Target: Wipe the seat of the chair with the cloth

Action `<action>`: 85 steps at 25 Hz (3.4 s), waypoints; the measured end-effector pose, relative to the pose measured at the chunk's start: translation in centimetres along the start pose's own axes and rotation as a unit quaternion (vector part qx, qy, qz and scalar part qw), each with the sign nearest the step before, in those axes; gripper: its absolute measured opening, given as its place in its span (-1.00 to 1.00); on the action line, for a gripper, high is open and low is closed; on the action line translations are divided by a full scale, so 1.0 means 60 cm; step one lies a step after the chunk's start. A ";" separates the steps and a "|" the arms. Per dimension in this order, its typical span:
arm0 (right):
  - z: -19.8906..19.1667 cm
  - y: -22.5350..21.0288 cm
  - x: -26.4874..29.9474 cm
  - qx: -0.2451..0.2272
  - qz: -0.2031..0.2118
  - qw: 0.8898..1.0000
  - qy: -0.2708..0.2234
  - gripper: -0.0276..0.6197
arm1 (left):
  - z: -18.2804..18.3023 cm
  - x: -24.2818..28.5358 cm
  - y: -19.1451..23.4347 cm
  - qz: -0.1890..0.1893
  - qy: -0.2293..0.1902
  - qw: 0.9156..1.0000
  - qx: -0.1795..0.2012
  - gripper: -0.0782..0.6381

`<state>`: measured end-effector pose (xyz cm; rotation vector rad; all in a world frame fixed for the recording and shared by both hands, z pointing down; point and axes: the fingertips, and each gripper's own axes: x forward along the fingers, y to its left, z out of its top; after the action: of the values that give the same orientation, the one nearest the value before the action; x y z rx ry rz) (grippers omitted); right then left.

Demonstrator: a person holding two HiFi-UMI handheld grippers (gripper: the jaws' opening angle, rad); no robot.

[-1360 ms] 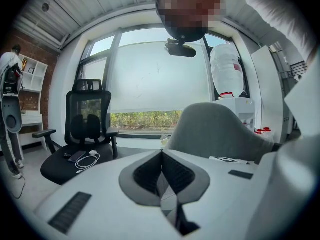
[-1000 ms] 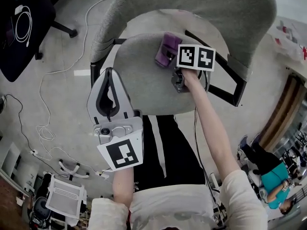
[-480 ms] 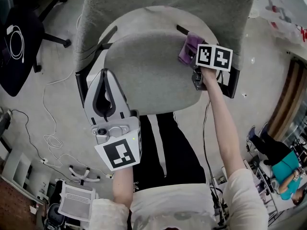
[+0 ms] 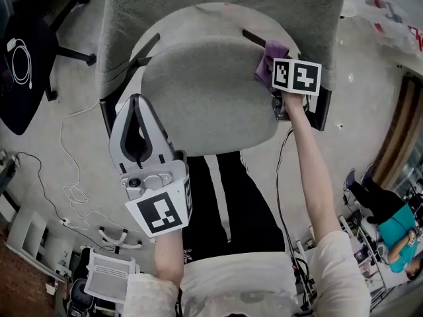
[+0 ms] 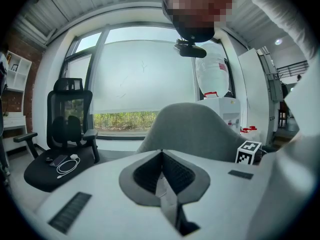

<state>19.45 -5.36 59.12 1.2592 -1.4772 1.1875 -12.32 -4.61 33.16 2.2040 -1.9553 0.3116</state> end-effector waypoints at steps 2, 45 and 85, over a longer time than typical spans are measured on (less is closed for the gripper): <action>0.000 -0.001 0.001 0.005 -0.004 1.000 -0.002 -0.65 | 0.003 -0.003 0.008 0.006 -0.003 1.000 0.000 -0.75; -0.208 0.599 0.043 -0.073 0.319 0.939 0.109 -0.65 | 0.015 -0.067 0.110 0.054 -0.003 0.998 0.014 -0.75; -0.196 0.010 -0.053 -0.032 -0.004 0.998 0.058 -0.65 | 0.022 -0.015 0.011 -0.019 -0.002 1.000 0.025 -0.75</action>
<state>19.53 6.80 58.26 1.1327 -1.4133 1.1785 -13.02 -4.18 31.63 2.2720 -1.9248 0.3533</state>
